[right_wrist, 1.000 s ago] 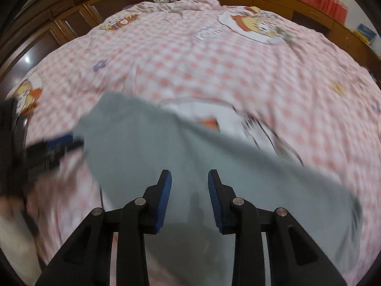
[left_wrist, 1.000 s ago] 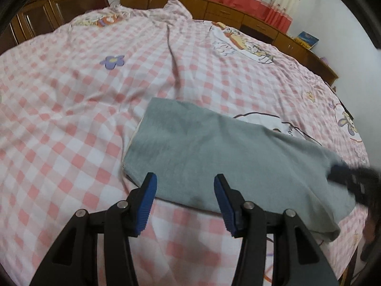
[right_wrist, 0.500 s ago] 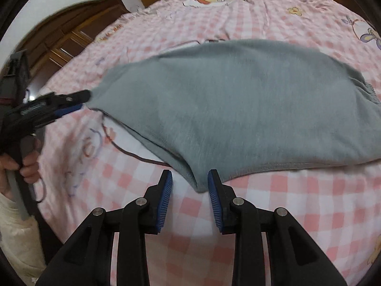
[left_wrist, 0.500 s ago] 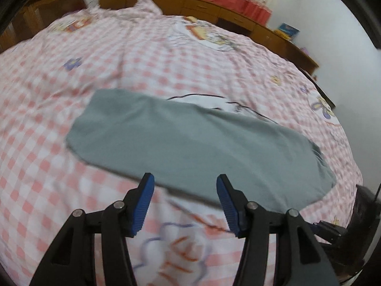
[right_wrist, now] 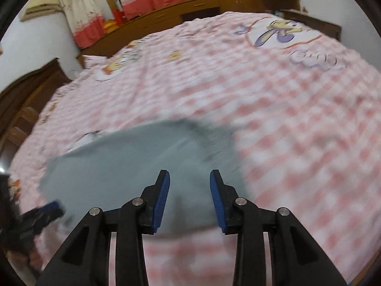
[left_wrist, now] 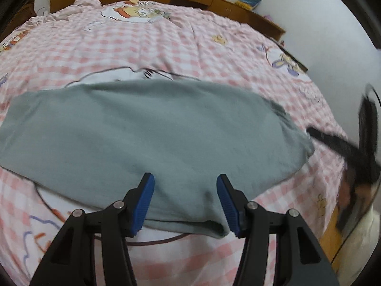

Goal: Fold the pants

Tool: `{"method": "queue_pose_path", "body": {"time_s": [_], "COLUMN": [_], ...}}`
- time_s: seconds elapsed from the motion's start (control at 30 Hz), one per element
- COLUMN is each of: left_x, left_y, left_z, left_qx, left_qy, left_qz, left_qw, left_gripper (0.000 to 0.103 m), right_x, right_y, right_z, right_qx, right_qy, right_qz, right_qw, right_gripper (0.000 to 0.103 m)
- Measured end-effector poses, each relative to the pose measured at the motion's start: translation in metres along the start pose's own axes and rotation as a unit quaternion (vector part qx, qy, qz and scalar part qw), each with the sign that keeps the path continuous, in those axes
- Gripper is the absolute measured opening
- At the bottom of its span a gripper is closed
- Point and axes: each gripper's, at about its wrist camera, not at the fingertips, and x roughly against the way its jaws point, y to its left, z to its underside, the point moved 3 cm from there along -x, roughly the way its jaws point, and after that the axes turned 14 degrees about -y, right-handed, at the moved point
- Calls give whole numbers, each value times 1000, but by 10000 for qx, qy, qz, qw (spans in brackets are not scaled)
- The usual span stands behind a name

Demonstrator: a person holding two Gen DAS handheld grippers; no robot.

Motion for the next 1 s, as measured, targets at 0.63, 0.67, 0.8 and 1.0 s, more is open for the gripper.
{"method": "queue_pose_path", "body": {"time_s": [0.63,0.67,0.8,1.0], "left_x": [-2,-1,15,33], "left_y": [-19,-19,-15,-2], "left_z": [45,45,34,13], "left_qx": [-889,-940,-965,-892], "left_qy": [161,171,121,-281], "left_qz": [-276,-257,-167,-392], "left_qw": [9955,9951,9951,9948], "left_gripper": [56,56,56,57], "right_x": [-74,-71,-37,16], "right_y": [-50,-49,-43,-15], "right_z": [0,-2,-7,-4], "right_qx": [-160,-102,29,242], "right_qy": [-54,-57,-422,-904], "right_qz": [905,921,1035,1181], "right_qw": [9958,9957,9937,9886], "right_gripper": [24,26,35,35]}}
